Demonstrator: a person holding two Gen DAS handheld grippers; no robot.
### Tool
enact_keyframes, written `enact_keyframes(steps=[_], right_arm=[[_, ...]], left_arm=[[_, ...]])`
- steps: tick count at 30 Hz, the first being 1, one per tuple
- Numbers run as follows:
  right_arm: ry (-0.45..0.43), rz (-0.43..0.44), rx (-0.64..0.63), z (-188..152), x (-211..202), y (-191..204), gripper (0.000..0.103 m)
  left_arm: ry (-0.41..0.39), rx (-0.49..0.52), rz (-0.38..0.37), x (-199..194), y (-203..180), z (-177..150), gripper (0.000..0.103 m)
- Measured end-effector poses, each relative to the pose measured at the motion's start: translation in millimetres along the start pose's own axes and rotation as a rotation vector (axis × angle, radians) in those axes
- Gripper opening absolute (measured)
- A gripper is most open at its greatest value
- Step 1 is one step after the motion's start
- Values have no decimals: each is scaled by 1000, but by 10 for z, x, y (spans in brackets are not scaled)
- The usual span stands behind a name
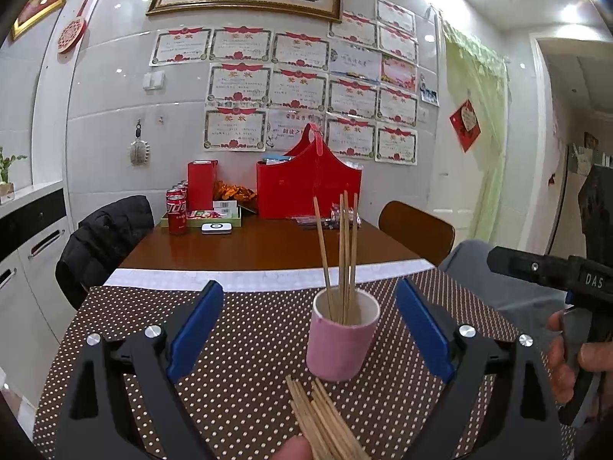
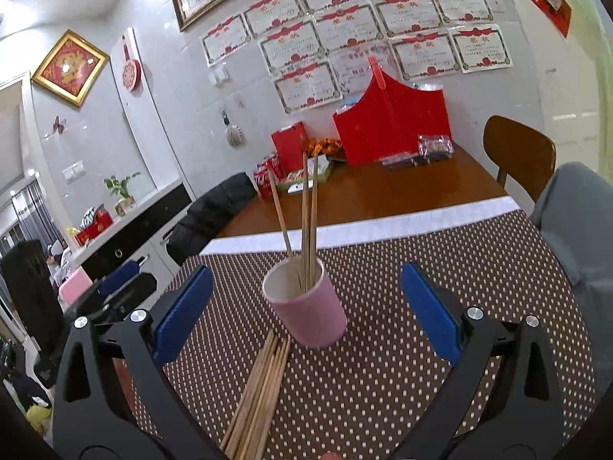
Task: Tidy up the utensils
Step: 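Move the right gripper back down to the chopstick pile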
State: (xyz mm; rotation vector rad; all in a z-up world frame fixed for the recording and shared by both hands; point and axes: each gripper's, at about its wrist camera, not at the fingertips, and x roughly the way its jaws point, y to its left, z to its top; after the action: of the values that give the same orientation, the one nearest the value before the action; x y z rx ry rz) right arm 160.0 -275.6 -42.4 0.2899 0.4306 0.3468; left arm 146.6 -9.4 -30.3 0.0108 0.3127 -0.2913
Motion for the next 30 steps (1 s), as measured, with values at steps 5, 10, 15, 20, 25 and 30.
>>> enact_keyframes(steps=[5,10,15,20,25,30], right_arm=[[62,5,3,-167,88,46,97],[116,10,-27,-311,156,189,97],[181,14,-46,-548,291,281,97],[274,-8,-55,-820,480,250,97],[293,-45,-67,-909,514,194,97],[314,-62,-63,-960,519,107,97]], left_arm=[[34,16,5,-41,46,-127,90],[92,-6,8,-50,182,-291,90],[169,-8,20,12,322,-494,90],[255,2,32,95,386,-756,90],[347,-5,-4,204,323,-1027,90],[477,69,6,376,161,-1273,90]])
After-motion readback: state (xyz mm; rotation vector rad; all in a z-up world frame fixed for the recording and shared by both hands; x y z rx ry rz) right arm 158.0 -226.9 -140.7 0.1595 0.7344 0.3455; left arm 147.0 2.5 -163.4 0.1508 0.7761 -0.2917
